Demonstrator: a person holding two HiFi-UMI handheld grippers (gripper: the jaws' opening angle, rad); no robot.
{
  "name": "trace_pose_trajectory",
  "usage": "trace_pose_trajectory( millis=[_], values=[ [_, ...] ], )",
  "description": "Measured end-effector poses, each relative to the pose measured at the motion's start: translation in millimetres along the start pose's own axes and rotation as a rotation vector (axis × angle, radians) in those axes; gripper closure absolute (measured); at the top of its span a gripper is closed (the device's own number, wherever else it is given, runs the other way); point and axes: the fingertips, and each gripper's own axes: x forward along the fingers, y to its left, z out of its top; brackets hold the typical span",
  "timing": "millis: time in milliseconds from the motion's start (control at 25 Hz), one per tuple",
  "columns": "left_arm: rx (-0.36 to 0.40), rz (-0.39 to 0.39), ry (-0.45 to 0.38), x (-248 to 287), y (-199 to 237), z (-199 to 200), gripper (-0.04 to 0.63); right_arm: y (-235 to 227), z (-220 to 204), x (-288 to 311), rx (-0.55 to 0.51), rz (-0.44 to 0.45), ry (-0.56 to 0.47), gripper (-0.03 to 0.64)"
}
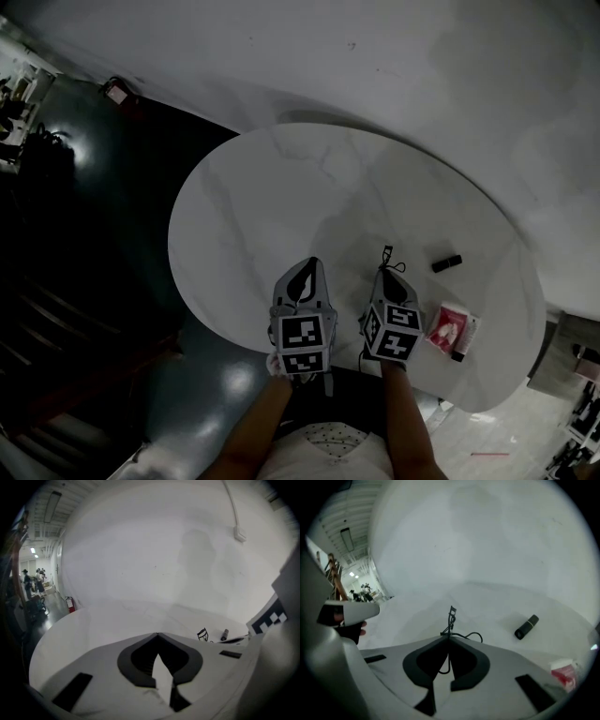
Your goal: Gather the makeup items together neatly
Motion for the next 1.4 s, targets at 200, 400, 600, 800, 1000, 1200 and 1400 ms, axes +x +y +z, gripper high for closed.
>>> trace_pose_trajectory(
  millis=[200,400,600,800,1000,1200,1400],
  values=[
    [0.008,-0.015,-0.008,0.5,7.1,7.0,0.558,20.7,23.4,7.3,0.086,-0.026,-0.025,0.595],
    [0.012,-0.024,-0.016,3.2,14.5,13.3,0.558,32.3,42.5,16.1,0.144,-0.082,-0.038,0.597],
    [0.011,-0.020,-0.021,3.7,26.2,18.8,0.557,34.5,49.3,28.3,0.240,-0.110,-0.021,0.597],
    [0.007,-0.018,-0.018,8.1,36.3,21.4,0.558,36.2,47.3,39.8,0.210,-0.145,0.013,0.597],
    [0.010,-0.020,-0.011,11.7,45.0,22.9,0.557,41.3,44.1,52.1,0.211,-0.171,0.045,0.597],
    [0.010,-0.004,0.004,15.7,54.4,16.3,0.558,39.5,36.8,65.4,0.217,-0.203,0.090,0.597],
    [-0.004,-0.003,-0.002,17.1,60.1,18.8,0.558,42.0,35.2,70.8,0.224,-0.218,0.103,0.597]
  ],
)
